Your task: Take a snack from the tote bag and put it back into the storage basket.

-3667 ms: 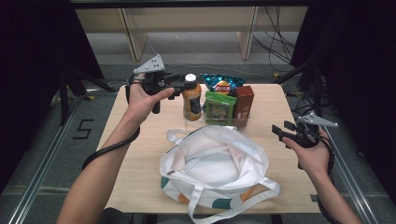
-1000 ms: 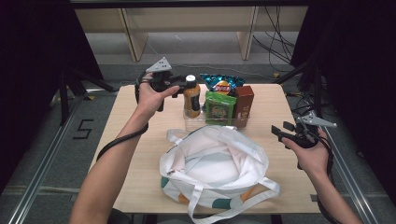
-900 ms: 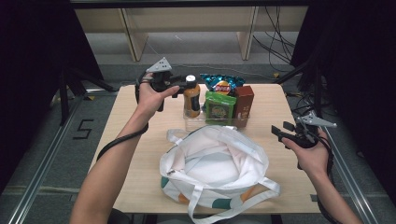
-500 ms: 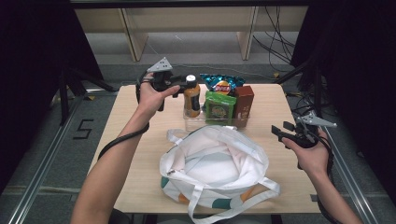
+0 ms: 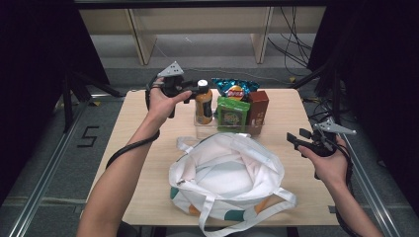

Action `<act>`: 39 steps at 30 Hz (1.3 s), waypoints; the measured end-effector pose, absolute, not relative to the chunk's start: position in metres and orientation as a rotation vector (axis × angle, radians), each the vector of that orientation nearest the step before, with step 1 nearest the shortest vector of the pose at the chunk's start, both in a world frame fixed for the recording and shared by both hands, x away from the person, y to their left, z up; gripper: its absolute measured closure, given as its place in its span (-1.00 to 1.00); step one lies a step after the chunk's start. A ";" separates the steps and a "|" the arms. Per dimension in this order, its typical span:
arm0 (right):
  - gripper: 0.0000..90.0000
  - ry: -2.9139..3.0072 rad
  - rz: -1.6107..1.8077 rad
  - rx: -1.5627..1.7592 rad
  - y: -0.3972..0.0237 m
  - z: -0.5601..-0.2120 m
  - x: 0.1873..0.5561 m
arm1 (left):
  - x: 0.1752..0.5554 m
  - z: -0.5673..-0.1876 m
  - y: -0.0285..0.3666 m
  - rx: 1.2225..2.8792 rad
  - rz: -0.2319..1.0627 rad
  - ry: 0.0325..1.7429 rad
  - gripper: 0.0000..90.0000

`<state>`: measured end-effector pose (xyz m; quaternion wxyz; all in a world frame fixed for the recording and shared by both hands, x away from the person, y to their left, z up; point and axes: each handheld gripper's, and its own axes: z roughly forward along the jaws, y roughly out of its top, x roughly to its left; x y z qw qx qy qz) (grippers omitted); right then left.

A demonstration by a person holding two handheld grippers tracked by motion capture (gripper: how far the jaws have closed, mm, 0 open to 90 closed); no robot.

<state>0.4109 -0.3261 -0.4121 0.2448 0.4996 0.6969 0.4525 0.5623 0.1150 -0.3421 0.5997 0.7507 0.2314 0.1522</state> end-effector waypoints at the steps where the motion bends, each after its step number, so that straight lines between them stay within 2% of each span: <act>1: -0.03 1.905 1.236 1.362 -0.326 -0.412 0.411 | 0.563 -0.342 0.115 1.743 0.355 0.537 0.31; 39: -0.04 1.912 1.228 1.364 -0.326 -0.412 0.411 | 0.574 -0.352 0.114 1.754 0.343 0.570 0.31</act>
